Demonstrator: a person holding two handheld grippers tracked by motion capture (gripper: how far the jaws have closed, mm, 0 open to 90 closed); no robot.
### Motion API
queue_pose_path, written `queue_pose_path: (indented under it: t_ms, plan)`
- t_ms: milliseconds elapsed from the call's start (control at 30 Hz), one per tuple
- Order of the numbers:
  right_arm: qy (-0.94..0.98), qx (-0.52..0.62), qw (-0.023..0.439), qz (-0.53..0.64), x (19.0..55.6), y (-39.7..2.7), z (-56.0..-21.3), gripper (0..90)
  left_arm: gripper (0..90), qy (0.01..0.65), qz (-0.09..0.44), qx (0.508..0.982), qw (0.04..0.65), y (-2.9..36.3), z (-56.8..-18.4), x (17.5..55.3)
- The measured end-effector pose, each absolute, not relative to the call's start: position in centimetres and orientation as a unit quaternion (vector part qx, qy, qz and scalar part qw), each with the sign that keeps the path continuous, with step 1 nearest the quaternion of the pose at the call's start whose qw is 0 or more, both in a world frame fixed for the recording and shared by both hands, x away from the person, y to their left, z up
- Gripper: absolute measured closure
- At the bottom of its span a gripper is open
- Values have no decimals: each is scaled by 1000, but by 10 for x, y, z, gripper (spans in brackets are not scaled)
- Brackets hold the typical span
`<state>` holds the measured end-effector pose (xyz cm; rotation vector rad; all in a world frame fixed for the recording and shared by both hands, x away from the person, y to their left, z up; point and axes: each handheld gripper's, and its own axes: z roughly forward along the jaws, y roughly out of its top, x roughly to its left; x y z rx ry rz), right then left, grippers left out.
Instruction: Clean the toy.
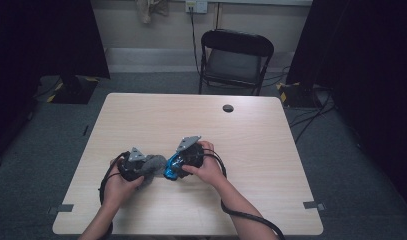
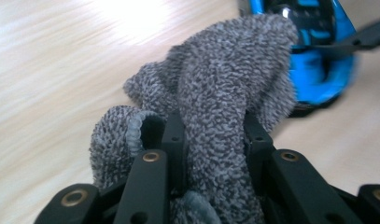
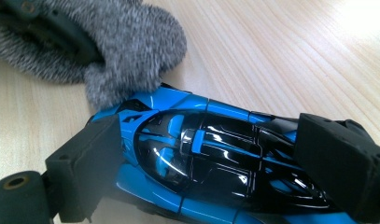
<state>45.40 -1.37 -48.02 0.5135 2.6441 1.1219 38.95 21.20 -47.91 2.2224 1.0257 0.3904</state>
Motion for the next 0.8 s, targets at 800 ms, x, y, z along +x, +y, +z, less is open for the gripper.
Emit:
queue_pose_path:
  t_ms: [800]
  plan:
    - [899,188,116,378,453,-12,-480,82,713,375,63,866,324,184,-472,368]
